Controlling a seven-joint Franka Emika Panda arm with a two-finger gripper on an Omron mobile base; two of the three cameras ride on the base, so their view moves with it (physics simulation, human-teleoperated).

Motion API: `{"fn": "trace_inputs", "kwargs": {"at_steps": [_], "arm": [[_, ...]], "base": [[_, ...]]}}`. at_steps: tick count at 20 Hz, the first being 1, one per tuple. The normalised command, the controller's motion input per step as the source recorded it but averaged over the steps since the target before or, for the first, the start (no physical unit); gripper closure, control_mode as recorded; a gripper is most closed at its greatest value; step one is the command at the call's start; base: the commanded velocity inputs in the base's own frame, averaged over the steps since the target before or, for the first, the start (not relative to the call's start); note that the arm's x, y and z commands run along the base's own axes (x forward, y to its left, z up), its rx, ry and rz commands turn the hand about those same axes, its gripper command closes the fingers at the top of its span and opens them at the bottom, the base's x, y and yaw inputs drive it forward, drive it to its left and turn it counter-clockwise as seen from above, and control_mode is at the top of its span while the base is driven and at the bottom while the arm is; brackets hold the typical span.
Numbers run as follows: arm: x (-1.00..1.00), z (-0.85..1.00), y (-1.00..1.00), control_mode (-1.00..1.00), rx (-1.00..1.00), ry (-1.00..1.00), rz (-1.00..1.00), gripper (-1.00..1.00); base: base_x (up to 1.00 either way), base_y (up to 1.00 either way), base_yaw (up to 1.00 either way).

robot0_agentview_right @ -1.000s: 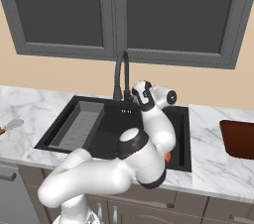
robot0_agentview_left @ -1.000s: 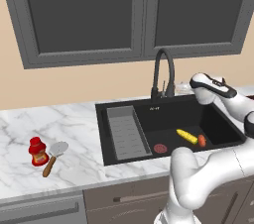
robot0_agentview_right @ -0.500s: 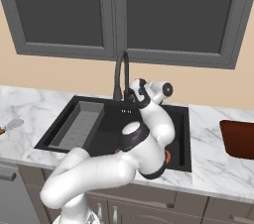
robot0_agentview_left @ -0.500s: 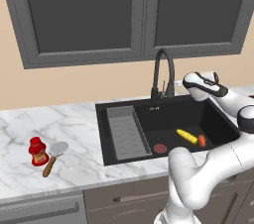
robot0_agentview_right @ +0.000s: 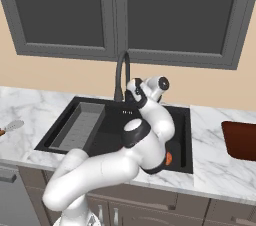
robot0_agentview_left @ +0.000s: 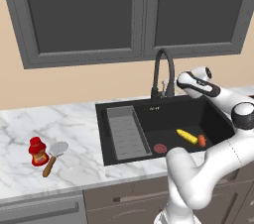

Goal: Pick up all produce items and place them in the sink. Turn on the sink faucet to wash them. Then turn the sink off and put them in the tray.

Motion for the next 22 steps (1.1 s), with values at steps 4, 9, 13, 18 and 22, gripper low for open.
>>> {"fn": "trace_inputs", "kwargs": {"at_steps": [4, 9, 13, 18, 22], "arm": [[0.17, -0.05, 0.06, -1.00, 0.00, 0.03, 0.00, -1.00], [0.16, -0.06, 0.00, -1.00, 0.00, 0.02, 0.00, -1.00], [0.14, -0.13, 0.02, -1.00, 0.00, 0.03, 0.00, -1.00], [0.02, -0.30, 0.05, -1.00, 0.00, 0.01, 0.00, -1.00], [0.08, -0.03, 0.10, -1.00, 0.00, 0.00, 0.00, -1.00]], "base": [[0.00, 0.00, 0.00], [0.00, 0.00, 0.00], [0.00, 0.00, 0.00], [0.00, 0.00, 0.00], [0.00, 0.00, 0.00]]}}
